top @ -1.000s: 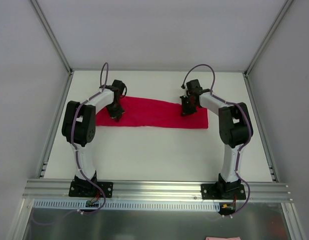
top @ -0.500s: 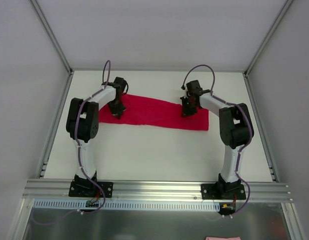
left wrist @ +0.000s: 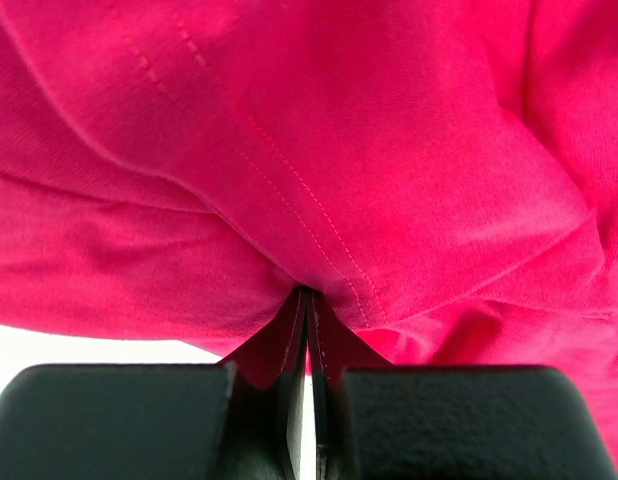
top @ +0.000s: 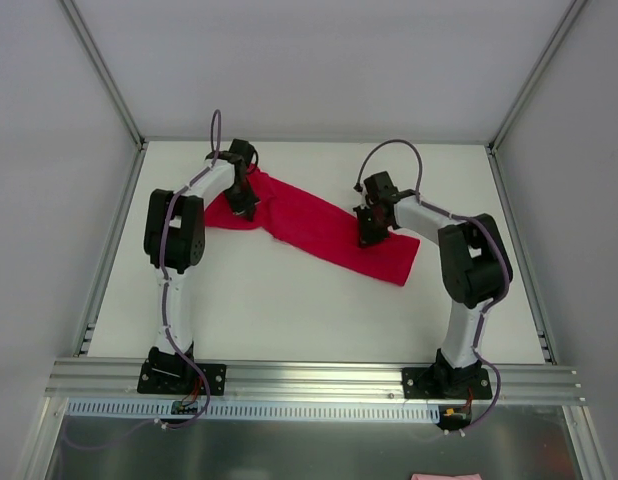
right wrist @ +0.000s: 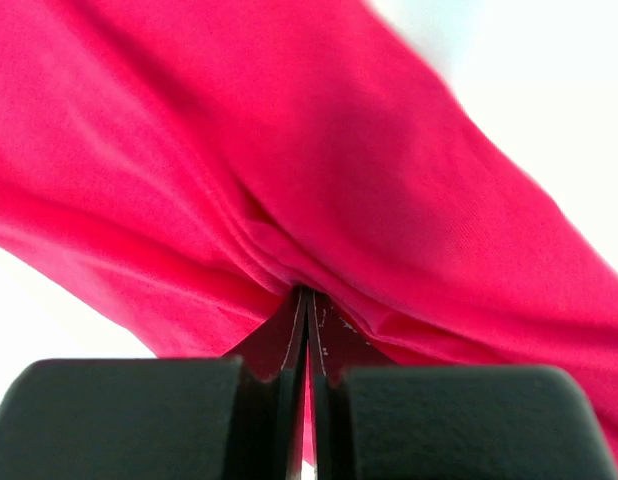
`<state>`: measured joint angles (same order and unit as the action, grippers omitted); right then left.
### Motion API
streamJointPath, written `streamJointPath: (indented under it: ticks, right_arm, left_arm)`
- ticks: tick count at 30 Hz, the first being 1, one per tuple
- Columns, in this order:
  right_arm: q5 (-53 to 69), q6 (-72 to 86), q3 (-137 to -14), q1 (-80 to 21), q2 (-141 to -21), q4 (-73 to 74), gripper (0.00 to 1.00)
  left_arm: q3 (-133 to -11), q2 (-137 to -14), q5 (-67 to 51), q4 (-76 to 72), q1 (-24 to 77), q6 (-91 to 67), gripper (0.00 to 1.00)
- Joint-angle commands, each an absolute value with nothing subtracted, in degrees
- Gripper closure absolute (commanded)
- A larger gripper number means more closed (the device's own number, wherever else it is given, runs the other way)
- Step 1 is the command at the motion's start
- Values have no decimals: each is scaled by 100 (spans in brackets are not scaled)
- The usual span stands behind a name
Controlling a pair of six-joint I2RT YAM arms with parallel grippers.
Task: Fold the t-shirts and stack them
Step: Rotate the tshirt 90 degrees
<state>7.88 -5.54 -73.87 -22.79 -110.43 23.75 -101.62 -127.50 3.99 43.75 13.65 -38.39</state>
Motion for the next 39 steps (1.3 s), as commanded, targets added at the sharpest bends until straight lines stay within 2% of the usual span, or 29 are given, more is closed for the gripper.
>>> streamJointPath:
  ticks: [1,10,17,33,39]
  right_arm:
    - [923,-387,-7146,-2706,-10863,2566,99]
    - [993,-158,-7093,-4007,-10714,2733,99]
    - [1187,-18,-6969,-4745,-10670,2751,99]
    - [2301,457,-7260,-5089,-10960,2093,99]
    - [2408,369,-7716,-5326,-11294,2197,99]
  left_arm:
    - [-10318,-13148,-130,4105,1371,-3902,100]
    - [-10511,-13368,-835,3490,1380,-3973,100]
    - [-11153,-13667,-1616,3094,1415,-3938,100]
    - [-11092,-13816,-2443,2514,1626,-3744,100]
    - [-11083,-13808,-2557,2409,1687,-3692,100]
